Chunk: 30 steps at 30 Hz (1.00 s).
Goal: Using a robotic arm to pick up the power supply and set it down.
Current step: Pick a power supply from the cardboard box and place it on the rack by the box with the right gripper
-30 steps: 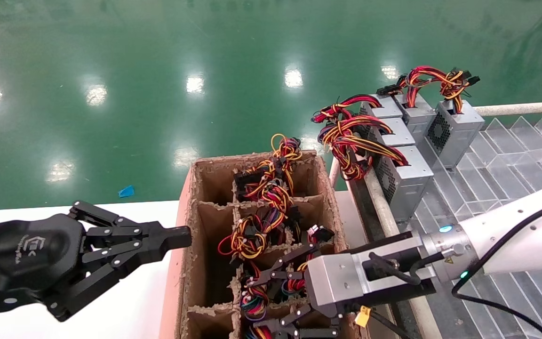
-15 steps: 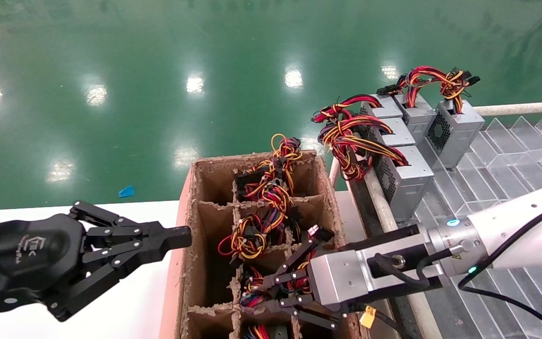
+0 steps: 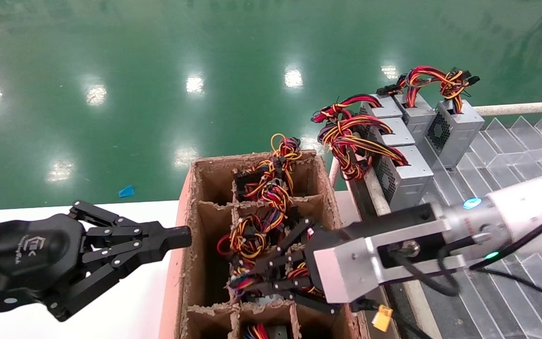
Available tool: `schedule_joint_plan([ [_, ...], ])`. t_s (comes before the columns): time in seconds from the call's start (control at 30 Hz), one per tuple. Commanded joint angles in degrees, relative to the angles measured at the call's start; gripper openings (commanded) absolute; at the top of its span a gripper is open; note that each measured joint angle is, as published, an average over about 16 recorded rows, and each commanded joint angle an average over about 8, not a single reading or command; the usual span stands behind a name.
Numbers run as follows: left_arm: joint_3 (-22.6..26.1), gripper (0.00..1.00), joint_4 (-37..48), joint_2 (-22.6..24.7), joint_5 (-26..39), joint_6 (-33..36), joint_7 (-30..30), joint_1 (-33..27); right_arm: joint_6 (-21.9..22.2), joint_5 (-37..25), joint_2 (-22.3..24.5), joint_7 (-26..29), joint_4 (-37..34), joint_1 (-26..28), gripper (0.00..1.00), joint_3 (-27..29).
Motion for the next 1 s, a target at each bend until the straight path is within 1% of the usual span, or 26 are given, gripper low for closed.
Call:
schedule_joint_plan([
  [0.03,0.0,0.0,0.0,0.0,0.0,0.0,0.0,0.0,0.1,0.5,0.6,0.1,1.8,0.4,0.0,0.5],
  [0.23,0.0,0.0,0.0,0.0,0.0,0.0,0.0,0.0,2.5,1.8,4.6,-0.1,9.4,0.9,0.0,3.3],
  [0.4,0.0,0.0,0.0,0.0,0.0,0.0,0.0,0.0,4.6,1.9,7.7,-3.6,13.4,1.9,0.0,6.2],
  [0.53,0.0,0.0,0.0,0.0,0.0,0.0,0.0,0.0,5.0,2.9,9.4,-6.9,13.9,3.9,0.0,8.7],
  [0.7,0.0,0.0,0.0,0.0,0.0,0.0,0.0,0.0,5.7,4.3,11.2,-9.4,13.8,6.2,0.0,11.6],
  [0.83,0.0,0.0,0.0,0.0,0.0,0.0,0.0,0.0,7.3,4.9,12.3,-10.7,13.5,7.1,0.0,13.4],
  [1.0,0.0,0.0,0.0,0.0,0.0,0.0,0.0,0.0,10.2,4.1,13.7,-11.7,12.5,8.5,0.0,15.3],
])
